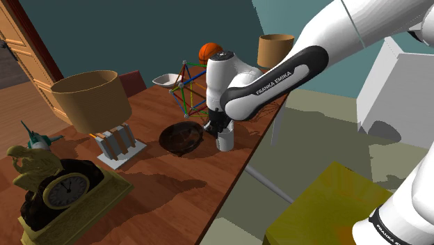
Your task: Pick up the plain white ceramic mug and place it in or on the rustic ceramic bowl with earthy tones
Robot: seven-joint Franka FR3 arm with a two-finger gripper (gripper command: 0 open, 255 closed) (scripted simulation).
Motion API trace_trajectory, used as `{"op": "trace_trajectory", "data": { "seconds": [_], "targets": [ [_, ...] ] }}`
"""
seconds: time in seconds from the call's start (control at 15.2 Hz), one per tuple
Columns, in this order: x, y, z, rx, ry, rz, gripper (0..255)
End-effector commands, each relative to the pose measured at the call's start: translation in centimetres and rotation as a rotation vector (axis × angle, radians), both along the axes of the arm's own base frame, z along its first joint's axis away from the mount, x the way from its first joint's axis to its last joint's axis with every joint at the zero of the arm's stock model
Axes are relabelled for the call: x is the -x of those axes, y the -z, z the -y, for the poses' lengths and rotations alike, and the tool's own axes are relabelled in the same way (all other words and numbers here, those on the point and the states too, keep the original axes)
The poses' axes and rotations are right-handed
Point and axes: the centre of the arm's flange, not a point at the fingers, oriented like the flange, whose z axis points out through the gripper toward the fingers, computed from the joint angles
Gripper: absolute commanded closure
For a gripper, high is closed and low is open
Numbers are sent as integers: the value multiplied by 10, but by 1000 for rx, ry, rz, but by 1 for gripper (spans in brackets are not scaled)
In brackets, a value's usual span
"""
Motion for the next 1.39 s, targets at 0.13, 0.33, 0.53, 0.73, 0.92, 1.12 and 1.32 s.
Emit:
{"op": "trace_trajectory", "data": {
  "seconds": [0.13, 0.33, 0.53, 0.73, 0.92, 1.12, 1.32],
  "targets": [
    [0, -19, 0, 0, 0, 0, 255],
    [0, -35, 0, 0, 0, 0, 255],
    [0, -51, 0, 0, 0, 0, 255],
    [0, -66, 0, 0, 0, 0, 255],
    [0, -82, 0, 0, 0, 0, 255],
    [0, -98, 0, 0, 0, 0, 255],
    [0, -114, 0, 0, 0, 0, 255]
  ]
}}
